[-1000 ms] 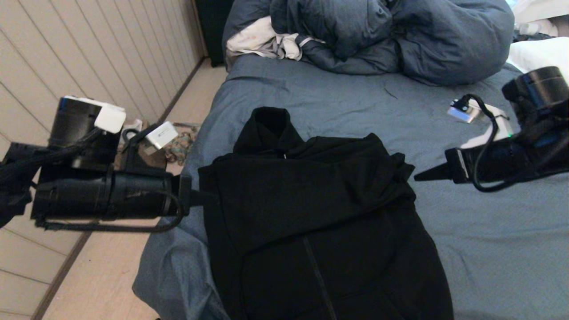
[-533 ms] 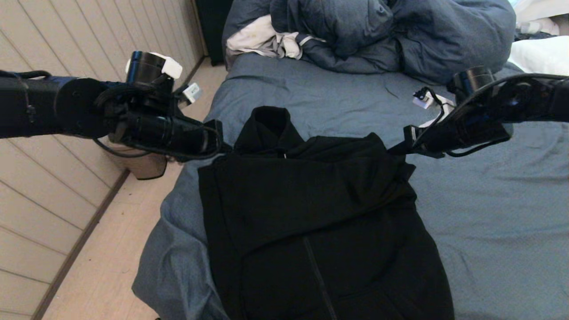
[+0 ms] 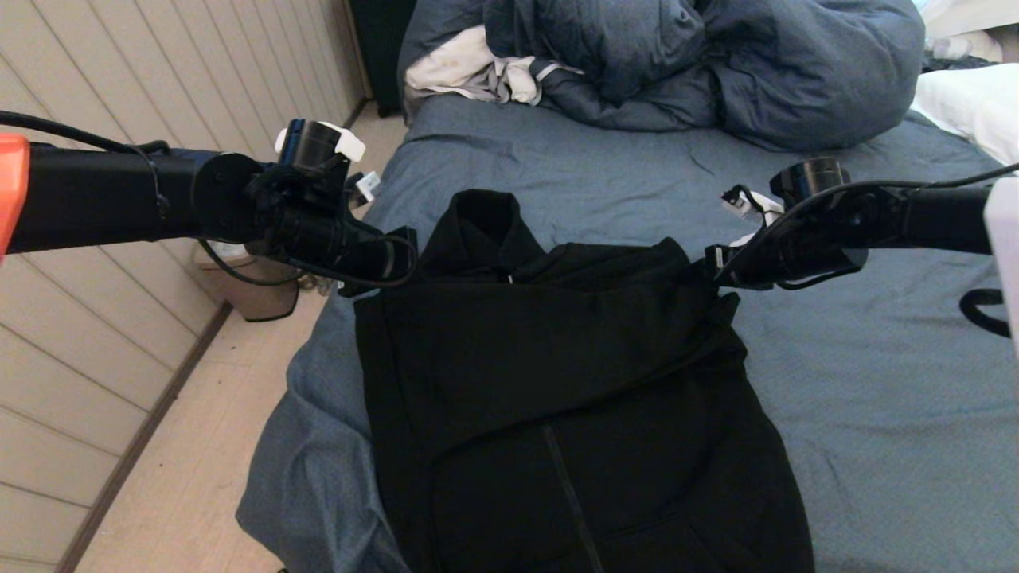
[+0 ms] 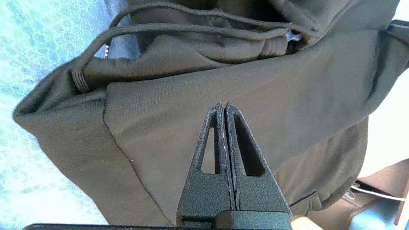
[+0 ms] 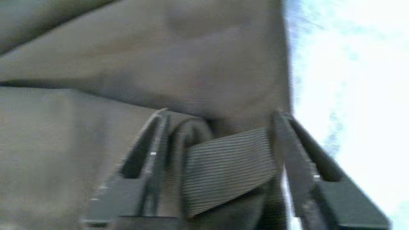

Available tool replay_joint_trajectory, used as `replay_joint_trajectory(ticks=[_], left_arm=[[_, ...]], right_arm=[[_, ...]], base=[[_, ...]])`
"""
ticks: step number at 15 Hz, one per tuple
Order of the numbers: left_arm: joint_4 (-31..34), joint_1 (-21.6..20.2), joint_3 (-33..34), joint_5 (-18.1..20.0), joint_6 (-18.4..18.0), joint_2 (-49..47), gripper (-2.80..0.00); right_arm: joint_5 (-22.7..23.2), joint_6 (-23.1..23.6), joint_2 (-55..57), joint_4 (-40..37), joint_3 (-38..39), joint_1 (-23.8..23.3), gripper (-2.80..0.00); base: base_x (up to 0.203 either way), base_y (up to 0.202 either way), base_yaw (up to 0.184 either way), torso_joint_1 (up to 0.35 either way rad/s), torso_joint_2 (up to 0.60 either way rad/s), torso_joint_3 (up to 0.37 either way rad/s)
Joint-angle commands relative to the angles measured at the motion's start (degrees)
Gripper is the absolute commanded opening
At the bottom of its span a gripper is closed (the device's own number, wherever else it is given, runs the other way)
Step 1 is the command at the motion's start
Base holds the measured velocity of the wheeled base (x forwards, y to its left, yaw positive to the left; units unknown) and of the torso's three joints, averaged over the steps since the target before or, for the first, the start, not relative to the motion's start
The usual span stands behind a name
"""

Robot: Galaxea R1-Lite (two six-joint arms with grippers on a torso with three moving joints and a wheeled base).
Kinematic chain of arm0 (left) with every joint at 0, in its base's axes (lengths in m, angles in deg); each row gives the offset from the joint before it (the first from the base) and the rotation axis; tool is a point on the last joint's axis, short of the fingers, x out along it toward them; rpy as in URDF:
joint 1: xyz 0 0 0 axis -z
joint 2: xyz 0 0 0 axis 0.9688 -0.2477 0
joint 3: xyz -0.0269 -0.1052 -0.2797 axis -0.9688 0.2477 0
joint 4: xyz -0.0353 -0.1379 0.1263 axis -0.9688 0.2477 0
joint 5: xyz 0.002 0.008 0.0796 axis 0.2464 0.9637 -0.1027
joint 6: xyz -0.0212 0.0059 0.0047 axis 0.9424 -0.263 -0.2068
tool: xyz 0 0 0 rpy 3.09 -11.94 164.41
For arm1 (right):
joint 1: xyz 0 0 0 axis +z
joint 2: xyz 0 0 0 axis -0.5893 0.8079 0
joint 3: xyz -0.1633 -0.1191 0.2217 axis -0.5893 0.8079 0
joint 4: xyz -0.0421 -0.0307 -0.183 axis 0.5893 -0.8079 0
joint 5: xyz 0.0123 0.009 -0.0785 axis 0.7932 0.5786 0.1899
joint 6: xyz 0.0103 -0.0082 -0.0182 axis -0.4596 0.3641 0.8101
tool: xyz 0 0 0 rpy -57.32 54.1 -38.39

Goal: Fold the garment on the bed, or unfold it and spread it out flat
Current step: Unfold the black sweatshirt

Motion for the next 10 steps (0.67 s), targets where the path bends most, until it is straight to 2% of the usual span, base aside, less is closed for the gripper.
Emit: replay_joint_trajectory(ticks=[1, 5, 8, 9, 10], left_arm=[[0.11, 0.06, 0.16, 0.13, 0.18, -0.03, -2.80], [0.20, 0.65, 0.51, 0.13, 0.26, 0.06, -2.80], [0.11, 0.94, 0.86, 0.13, 0.26, 0.23, -2.80], [0.20, 0.96, 0.89, 0.13, 0.26, 0.32, -2.80], [0.20, 1.03, 0.95, 0.13, 0.26, 0.23, -2.80]], right_arm=[[-0.57, 0.08, 0.72, 0.36, -0.01, -0.46, 0.00], [-0.50, -0.56, 2.74, 1.78, -0.01, -0.11, 0.00], [-0.40, -2.91, 2.91, 1.86, -0.01, 1.47, 0.00], [-0.32, -3.66, 2.65, 1.81, -0.01, 1.86, -2.80], [-0.33, -4.39, 2.65, 2.03, -0.01, 1.92, -2.80]], base=[[0.000, 0.000, 0.000, 0.000, 0.00, 0.000], [0.000, 0.000, 0.000, 0.000, 0.00, 0.000], [0.000, 0.000, 0.000, 0.000, 0.00, 0.000], [0.000, 0.000, 0.000, 0.000, 0.00, 0.000], [0.000, 0.000, 0.000, 0.000, 0.00, 0.000]])
